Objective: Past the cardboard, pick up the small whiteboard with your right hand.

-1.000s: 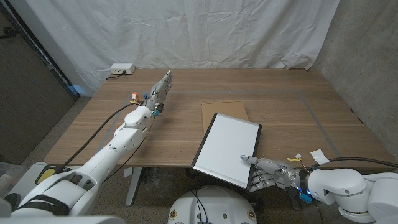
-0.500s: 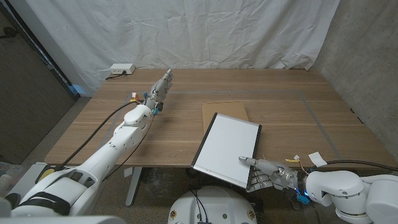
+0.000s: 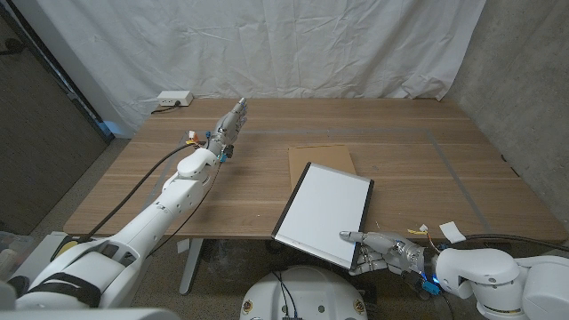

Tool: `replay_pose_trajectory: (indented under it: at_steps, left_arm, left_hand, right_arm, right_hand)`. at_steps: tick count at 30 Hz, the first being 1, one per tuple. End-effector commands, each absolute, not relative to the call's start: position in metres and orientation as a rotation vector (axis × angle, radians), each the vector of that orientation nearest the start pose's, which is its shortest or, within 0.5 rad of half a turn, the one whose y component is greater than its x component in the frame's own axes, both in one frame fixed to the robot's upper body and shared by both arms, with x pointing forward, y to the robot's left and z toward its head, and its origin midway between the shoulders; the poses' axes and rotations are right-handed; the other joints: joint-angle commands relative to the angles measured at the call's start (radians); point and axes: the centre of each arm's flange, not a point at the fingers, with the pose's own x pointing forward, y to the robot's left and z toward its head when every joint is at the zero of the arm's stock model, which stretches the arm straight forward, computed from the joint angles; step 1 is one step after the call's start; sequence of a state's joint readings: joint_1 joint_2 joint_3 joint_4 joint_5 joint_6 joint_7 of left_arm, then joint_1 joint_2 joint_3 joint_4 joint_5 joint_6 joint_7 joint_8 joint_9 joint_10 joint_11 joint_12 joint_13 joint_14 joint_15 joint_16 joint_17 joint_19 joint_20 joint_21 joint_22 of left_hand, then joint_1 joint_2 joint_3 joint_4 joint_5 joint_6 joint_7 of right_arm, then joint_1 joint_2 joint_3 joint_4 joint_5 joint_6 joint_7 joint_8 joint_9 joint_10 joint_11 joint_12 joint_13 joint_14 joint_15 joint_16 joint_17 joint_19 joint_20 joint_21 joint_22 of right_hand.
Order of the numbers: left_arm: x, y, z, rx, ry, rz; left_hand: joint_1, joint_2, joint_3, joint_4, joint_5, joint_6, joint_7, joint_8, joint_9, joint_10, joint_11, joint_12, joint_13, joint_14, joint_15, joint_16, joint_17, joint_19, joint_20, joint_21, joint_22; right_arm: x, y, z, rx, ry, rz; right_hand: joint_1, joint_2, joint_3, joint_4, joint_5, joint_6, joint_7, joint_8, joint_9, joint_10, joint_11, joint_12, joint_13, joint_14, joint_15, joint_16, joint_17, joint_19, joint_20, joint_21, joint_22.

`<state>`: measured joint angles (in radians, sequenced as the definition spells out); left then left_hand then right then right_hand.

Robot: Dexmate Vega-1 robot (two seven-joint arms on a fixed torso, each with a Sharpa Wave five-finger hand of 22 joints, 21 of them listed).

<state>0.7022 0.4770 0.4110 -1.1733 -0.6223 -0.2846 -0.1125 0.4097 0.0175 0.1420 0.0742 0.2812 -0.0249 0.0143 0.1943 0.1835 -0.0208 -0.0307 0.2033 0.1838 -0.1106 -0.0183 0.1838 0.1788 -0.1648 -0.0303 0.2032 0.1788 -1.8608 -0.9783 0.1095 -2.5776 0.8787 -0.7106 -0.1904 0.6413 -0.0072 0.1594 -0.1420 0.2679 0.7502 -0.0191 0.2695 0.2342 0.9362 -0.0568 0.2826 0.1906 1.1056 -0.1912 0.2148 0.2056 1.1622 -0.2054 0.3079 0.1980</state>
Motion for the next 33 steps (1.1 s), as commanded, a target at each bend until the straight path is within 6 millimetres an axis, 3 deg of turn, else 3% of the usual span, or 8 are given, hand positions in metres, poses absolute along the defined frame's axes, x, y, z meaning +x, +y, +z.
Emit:
replay_pose_trajectory:
  at_steps: [1, 3, 12, 18, 33]
  left_arm:
    - [0.673, 0.283, 0.008, 0.014, -0.610, -0.251]
    - [0.673, 0.283, 0.008, 0.010, -0.612, -0.249]
    - [0.671, 0.283, 0.012, 0.016, -0.616, -0.249]
    - [0.670, 0.281, 0.017, 0.026, -0.623, -0.251]
    - [0.668, 0.280, 0.023, 0.036, -0.626, -0.252]
  left_hand:
    - [0.001, 0.010, -0.003, -0.001, -0.003, -0.006, 0.001, 0.002, 0.004, -0.003, -0.005, -0.001, 0.004, -0.007, 0.003, 0.003, 0.004, -0.010, -0.045, -0.001, 0.004]
    - [0.001, 0.010, -0.003, -0.001, -0.003, -0.006, 0.001, 0.002, 0.004, -0.003, -0.005, -0.001, 0.004, -0.007, 0.004, 0.003, 0.004, -0.010, -0.045, -0.001, 0.004]
    - [0.001, 0.011, -0.005, -0.002, -0.003, -0.007, 0.001, 0.002, 0.004, -0.003, -0.007, -0.001, 0.004, -0.007, 0.005, 0.003, 0.004, -0.009, -0.045, -0.001, 0.004]
    - [0.002, 0.011, -0.005, -0.002, -0.003, -0.007, 0.001, 0.002, 0.004, -0.004, -0.005, -0.001, 0.004, -0.007, 0.004, 0.003, 0.004, -0.010, -0.045, -0.001, 0.004]
    - [0.003, 0.012, -0.007, -0.002, -0.004, -0.007, 0.001, 0.002, 0.004, -0.004, -0.005, -0.001, 0.004, -0.005, 0.003, 0.004, 0.004, -0.010, -0.044, -0.001, 0.004]
  right_arm:
    - [0.363, -0.214, -0.181, -0.279, 0.225, 0.500]
    - [0.363, -0.214, -0.181, -0.279, 0.218, 0.495]
    - [0.366, -0.218, -0.182, -0.265, 0.203, 0.503]
    - [0.367, -0.220, -0.181, -0.266, 0.192, 0.488]
    - [0.367, -0.227, -0.175, -0.257, 0.183, 0.479]
  right_hand:
    - [0.055, 0.027, 0.026, -0.009, -0.018, 0.064, -0.019, 0.023, 0.012, 0.072, -0.024, 0.018, 0.001, 0.038, -0.022, 0.015, 0.018, 0.009, -0.013, 0.017, 0.008]
    - [0.080, 0.039, 0.037, -0.012, -0.028, 0.093, -0.039, 0.032, 0.016, 0.093, -0.026, 0.020, 0.001, 0.049, -0.027, 0.017, 0.024, 0.009, -0.014, 0.023, 0.012]
    - [0.200, 0.078, 0.093, -0.031, -0.058, 0.143, -0.059, 0.035, 0.014, 0.138, -0.047, 0.017, -0.001, 0.085, -0.034, 0.021, 0.040, 0.007, -0.016, 0.050, 0.025]
    - [0.274, 0.089, 0.122, -0.028, -0.077, 0.211, -0.081, 0.052, 0.022, 0.212, -0.066, 0.027, -0.001, 0.130, -0.035, 0.031, 0.056, 0.017, -0.016, 0.087, 0.039]
    - [0.318, 0.103, 0.140, -0.022, -0.085, 0.262, -0.093, 0.067, 0.036, 0.272, -0.082, 0.032, 0.000, 0.185, -0.037, 0.044, 0.071, 0.039, -0.017, 0.133, 0.053]
